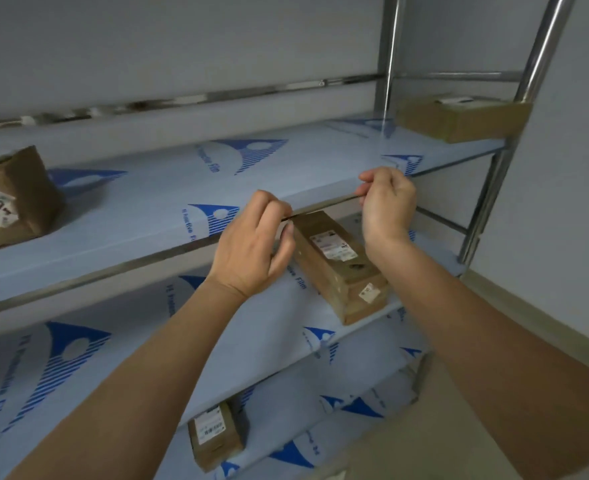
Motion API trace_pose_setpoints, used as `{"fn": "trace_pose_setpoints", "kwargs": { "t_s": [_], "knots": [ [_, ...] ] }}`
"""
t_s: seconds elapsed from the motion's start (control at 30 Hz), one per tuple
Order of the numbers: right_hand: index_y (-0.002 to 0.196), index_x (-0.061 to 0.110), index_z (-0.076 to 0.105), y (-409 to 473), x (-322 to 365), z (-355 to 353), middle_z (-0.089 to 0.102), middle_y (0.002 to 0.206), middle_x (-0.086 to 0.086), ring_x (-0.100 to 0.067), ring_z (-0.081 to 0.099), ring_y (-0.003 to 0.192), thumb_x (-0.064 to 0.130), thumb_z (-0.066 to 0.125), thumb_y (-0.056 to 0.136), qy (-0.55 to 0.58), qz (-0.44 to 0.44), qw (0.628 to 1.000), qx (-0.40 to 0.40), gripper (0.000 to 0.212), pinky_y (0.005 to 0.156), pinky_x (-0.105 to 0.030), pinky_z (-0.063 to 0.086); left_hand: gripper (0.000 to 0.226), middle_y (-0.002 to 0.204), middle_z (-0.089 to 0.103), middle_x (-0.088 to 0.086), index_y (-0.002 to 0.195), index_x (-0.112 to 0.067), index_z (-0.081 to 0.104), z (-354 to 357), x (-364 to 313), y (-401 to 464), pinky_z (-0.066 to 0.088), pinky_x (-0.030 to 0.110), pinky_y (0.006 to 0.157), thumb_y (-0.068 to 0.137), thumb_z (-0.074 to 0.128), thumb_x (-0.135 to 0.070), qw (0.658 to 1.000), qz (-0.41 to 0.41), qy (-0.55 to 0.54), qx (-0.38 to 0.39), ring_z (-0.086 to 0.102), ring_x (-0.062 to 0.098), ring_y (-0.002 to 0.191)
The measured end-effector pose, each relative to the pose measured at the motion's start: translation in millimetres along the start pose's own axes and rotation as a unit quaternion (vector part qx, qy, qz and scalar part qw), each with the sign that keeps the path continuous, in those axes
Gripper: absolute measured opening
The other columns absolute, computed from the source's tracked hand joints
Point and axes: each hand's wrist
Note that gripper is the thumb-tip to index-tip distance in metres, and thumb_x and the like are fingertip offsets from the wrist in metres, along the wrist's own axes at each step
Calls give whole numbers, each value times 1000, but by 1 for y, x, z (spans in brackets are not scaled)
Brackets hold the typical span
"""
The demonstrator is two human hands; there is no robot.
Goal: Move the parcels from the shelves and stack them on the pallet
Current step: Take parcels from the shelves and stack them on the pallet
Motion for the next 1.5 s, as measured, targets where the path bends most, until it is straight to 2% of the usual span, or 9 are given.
{"fn": "trace_pose_setpoints", "kwargs": {
  "t_s": [0.2,0.3,0.47,0.7,0.83,1.0,1.17,1.33,1.5],
  "knots": [
    [80,22,59,42,5,-20,59,74,2,-10,54,70,15,39,101,15,3,1000,12,29,71,-28,44,23,99,53,14,101,-1,57,25,-24,53,44,35,46,96,44,-19,1000,-15,10,-12,53,22,63],
    [113,17,58,79,5,-34,56,97,1,-6,52,75,18,42,102,-10,9,1000,25,20,67,-22,41,24,104,52,12,104,-3,56,49,-39,82,47,40,48,97,42,-21,1000,-27,7,-13,52,21,65],
    [138,20,48,158,5,-72,35,145,-6,-25,40,129,25,45,100,-150,-4,987,52,38,108,-36,36,22,113,47,5,109,-8,54,112,-68,140,52,41,62,100,43,-25,993,-116,-11,-8,54,18,76],
    [151,23,32,258,-2,-112,13,163,0,-26,10,149,34,48,99,-325,-103,929,143,56,121,-48,15,10,111,42,-1,99,-14,56,196,-80,214,43,25,79,101,47,-19,955,-279,-104,0,50,5,78],
    [156,21,21,288,-15,-105,5,165,1,-25,-4,152,33,45,100,-391,-131,887,207,62,121,-49,-3,25,121,50,10,109,-8,62,214,-55,200,41,30,87,100,49,-27,926,-377,6,34,54,24,105],
    [152,15,29,294,-29,-104,20,161,-1,-29,1,151,29,52,95,-432,-178,861,200,63,119,-52,-3,38,122,54,3,119,-14,60,222,-64,200,45,33,80,101,44,-43,911,-402,40,79,56,18,100],
    [136,12,52,292,-22,-98,42,145,-8,-30,27,139,26,56,91,-403,-219,867,196,47,118,-46,20,46,128,58,6,126,-15,56,218,-60,208,44,37,89,101,40,-50,883,-462,-33,81,56,22,112],
    [130,10,57,266,-17,-90,47,136,-6,-27,35,128,22,57,91,-354,-267,868,223,41,107,-30,28,44,119,57,6,128,-11,54,207,-66,219,42,36,89,103,39,-45,845,-516,-136,23,53,22,106],
    [126,11,60,240,-15,-74,51,130,-4,-25,39,124,23,60,89,-310,-301,861,268,39,102,-28,31,53,141,51,5,142,-13,47,191,-53,216,33,36,108,103,37,-47,760,-593,-251,-92,48,20,127]
  ]
}}
Point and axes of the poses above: each hand's wrist, its own y-axis towards the middle knuckle, its own z-axis out of the palm, x = y × z
